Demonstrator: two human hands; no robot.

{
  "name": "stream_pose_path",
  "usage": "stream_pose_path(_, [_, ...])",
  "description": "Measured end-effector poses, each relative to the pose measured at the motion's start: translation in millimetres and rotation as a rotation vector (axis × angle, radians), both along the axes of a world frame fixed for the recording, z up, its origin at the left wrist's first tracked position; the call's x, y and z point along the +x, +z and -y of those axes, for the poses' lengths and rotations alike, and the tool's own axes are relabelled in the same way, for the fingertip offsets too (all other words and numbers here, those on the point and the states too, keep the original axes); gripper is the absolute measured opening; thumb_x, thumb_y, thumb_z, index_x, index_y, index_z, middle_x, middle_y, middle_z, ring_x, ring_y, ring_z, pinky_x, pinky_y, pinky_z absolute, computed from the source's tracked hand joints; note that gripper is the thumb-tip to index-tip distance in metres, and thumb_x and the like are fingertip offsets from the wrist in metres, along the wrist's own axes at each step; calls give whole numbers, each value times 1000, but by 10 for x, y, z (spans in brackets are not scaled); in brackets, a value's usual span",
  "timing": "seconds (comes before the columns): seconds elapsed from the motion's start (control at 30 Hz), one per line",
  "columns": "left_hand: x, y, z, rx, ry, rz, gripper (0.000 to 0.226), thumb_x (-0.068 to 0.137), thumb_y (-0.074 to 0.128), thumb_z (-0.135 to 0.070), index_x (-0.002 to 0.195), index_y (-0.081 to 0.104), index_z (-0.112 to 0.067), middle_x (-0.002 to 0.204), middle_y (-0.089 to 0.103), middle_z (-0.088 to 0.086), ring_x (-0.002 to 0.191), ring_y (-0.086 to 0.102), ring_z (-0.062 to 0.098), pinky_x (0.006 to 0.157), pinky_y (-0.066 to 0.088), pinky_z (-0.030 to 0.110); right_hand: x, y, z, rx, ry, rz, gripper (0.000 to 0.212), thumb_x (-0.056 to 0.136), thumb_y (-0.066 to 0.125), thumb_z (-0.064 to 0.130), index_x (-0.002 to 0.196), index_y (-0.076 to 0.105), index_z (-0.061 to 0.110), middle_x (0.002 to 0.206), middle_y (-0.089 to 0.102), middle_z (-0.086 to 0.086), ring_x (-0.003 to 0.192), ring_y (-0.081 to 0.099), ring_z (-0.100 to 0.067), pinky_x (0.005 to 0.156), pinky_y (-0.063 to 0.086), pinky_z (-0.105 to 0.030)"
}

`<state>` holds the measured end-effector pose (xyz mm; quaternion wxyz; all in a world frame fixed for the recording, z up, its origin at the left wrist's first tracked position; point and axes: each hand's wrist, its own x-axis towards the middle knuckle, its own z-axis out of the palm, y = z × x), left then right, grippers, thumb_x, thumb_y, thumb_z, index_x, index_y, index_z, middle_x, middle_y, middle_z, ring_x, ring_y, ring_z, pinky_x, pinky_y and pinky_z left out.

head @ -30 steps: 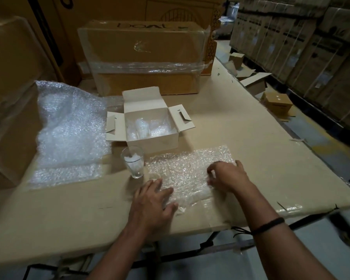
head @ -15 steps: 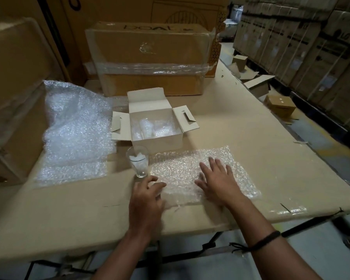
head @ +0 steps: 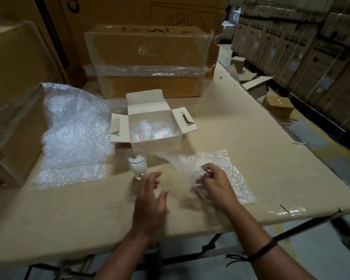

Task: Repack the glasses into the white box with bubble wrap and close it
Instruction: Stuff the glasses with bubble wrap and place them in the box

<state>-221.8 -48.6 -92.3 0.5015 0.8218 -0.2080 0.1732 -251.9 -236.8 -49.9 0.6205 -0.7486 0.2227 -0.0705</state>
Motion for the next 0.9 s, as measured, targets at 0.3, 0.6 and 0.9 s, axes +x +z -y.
stream_pose_path(0.3, [288,47,463,177,-295,-236,45,98,50,-18,142,44,-26,145,43,0,134,38,14,112,33,35,-141,51,311,472,138,-74,45,80,44,-24,116,57,0,110,65,-30,92,64,-34,75,54,-41])
stream_pose_path(0.6, [311,-70,652,571,-358,-165,62,87,59,-53,143,39,-39,160,18,1,144,20,19,117,20,45,-85,241,727,291,-198,-19,45,87,64,45,121,53,18,111,65,-14,88,65,-28,77,52,-41])
stream_pose_path(0.9, [32,-99,594,336,-152,-65,41,78,60,-28,118,65,-26,127,58,-1,114,56,23,95,40,39,367,154,709,-424,175,-376,34,79,80,24,110,69,21,93,73,-8,61,63,-14,53,45,-21])
